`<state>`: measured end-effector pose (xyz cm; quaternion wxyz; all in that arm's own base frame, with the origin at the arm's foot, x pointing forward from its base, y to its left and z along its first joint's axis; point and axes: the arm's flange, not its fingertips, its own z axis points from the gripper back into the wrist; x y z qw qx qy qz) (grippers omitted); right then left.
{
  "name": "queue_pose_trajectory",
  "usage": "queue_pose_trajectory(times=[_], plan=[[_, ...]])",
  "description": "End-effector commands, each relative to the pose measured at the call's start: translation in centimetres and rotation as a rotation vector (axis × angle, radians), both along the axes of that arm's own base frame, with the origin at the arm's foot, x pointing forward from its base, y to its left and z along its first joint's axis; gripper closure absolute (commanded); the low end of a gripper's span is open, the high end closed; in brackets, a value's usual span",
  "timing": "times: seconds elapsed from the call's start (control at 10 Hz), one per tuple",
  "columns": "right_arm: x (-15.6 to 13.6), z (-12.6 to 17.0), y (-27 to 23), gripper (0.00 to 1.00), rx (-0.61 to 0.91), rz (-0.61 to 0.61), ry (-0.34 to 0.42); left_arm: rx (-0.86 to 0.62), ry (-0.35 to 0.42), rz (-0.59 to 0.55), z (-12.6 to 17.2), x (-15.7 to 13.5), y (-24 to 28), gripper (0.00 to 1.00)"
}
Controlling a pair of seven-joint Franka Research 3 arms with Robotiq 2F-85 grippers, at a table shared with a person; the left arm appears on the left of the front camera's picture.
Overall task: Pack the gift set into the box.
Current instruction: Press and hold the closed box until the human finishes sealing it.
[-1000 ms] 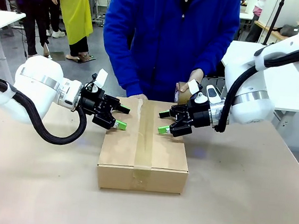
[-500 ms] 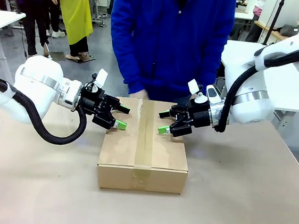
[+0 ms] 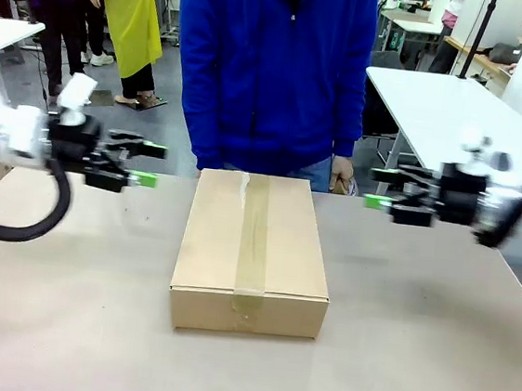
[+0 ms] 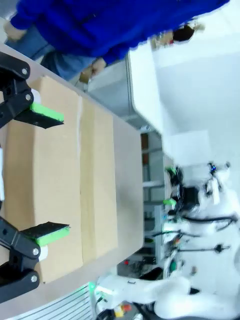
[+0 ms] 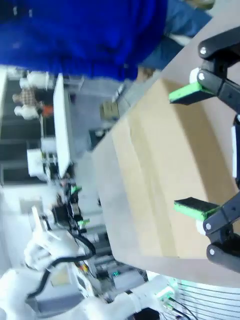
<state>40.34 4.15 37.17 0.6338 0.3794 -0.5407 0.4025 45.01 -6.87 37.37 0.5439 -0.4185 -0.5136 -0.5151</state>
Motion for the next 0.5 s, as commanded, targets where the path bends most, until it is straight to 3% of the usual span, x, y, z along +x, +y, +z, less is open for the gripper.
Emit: queue_pose_trajectory(times=[0.0,0.1,0.2,0.4], plan=[[-3.1,-1.6,-2.4,0.00,0.023,-0.115,-0.087,-0.142,0.022,0.248,-2.5,-1.3,3.7,0.00],[-1.9,-2.7,-1.9,0.00,-0.040,-0.183,-0.057,-0.155,0.144,0.335,-3.1,-0.5,4.2,0.00],[-0.7,0.1,-3.0,0.00,0.012,-0.075,-0.021,-0.054,0.027,0.111,-1.0,-1.1,3.3,0.00],[-0.7,0.1,-3.0,0.00,0.012,-0.075,-0.021,-0.054,0.027,0.111,-1.0,-1.1,3.3,0.00]])
